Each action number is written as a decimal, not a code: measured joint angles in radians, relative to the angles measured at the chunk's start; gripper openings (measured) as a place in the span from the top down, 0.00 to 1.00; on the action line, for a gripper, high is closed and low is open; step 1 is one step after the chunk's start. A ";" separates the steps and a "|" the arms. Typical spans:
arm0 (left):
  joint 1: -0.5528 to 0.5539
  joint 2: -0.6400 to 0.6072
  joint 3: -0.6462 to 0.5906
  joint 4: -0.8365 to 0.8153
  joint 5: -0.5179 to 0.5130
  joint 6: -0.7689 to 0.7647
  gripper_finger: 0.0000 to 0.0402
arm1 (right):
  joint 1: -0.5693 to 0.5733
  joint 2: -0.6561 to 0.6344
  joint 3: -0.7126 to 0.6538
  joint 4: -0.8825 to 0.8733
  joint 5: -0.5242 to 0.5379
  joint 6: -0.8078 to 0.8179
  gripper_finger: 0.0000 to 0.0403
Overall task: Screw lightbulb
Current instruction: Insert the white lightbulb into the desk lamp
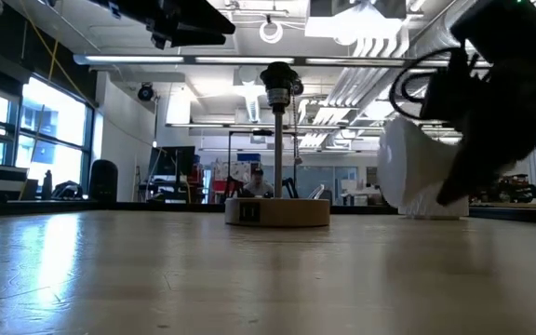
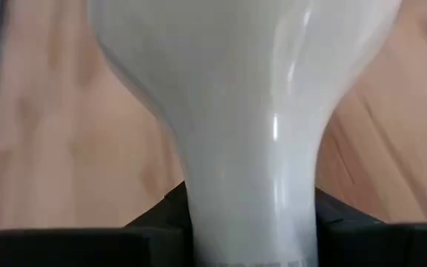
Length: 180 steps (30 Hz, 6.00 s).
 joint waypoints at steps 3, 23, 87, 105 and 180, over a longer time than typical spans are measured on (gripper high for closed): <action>-0.020 0.000 0.000 -0.005 0.000 -0.032 0.47 | 0.004 0.027 -0.017 0.002 0.006 0.027 0.70; -0.101 0.000 0.000 -0.031 -0.049 -0.054 0.47 | -0.040 0.114 0.097 -0.238 -0.083 -0.077 0.49; -0.101 -0.052 0.001 -0.081 -0.284 0.067 0.47 | -0.511 0.475 0.504 1.081 -0.581 -0.420 0.66; -0.110 -0.060 0.001 -0.010 -0.281 0.096 0.47 | -0.519 0.560 0.431 1.273 -0.495 -0.413 0.66; 0.248 0.313 0.702 -0.572 0.591 0.129 0.77 | -0.534 0.084 0.397 0.340 -0.371 -0.695 0.60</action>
